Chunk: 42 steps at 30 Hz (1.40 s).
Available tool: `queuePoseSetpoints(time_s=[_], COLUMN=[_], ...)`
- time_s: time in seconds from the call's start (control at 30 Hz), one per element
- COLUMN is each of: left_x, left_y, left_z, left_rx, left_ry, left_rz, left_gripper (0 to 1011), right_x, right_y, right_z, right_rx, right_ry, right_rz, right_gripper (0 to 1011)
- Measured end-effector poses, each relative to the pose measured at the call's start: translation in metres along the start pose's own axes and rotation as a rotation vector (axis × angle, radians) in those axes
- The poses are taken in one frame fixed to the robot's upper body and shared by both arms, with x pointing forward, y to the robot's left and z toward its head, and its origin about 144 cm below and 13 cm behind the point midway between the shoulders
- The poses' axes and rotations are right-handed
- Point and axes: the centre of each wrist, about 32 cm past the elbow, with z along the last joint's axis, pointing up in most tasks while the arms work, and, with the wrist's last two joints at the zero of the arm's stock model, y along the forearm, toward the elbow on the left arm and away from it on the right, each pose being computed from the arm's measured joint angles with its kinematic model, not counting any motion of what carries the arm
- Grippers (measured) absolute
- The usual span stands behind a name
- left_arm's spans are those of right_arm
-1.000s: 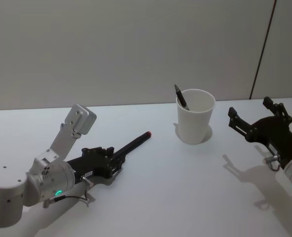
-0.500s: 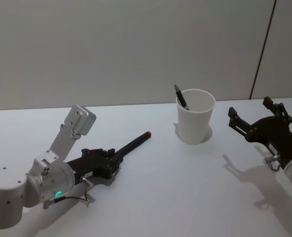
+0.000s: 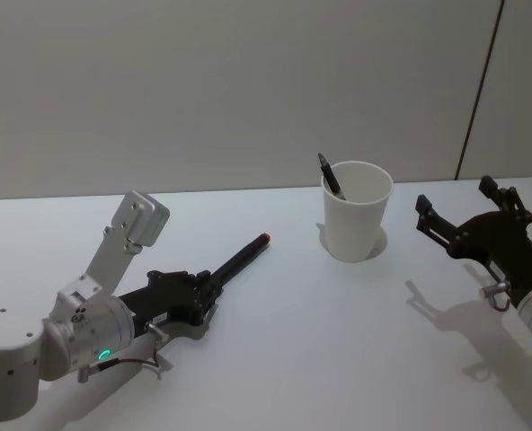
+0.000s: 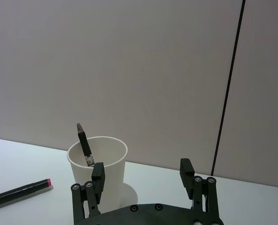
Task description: Place the pen into the pen holder.
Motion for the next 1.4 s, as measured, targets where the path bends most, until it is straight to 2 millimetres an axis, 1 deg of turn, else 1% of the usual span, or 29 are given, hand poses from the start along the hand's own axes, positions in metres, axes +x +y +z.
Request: queuePoseSetpoints(time_s=[0.33, 0.53, 0.93, 1.13, 1.4], left_x=[0.001, 0.001, 0.0, -0.003, -0.009], left_y=[0.003, 0.008, 0.019, 0.019, 0.013], left_z=[0.001, 0.004, 0.019, 0.025, 0.034], left_rx=[-0.041, -0.102, -0.262, -0.322, -0.412], left_ry=[0.0, -0.012, -0.074, -0.098, -0.119], left_rz=[-0.009, -0.011, -0.053, -0.083, -0.138], left_gripper=[187, 187, 187, 187, 187], right_x=[0.0, 0.0, 0.0, 0.0, 0.0], right_y=[0.0, 0.0, 0.0, 0.0, 0.0], right_z=[0.0, 0.0, 0.0, 0.0, 0.0], right_rx=[0.0, 0.0, 0.0, 0.0, 0.0], right_ry=[0.0, 0.0, 0.0, 0.0, 0.0], right_rz=[0.0, 0.0, 0.0, 0.0, 0.0], right_gripper=[1001, 1001, 1001, 1001, 1001])
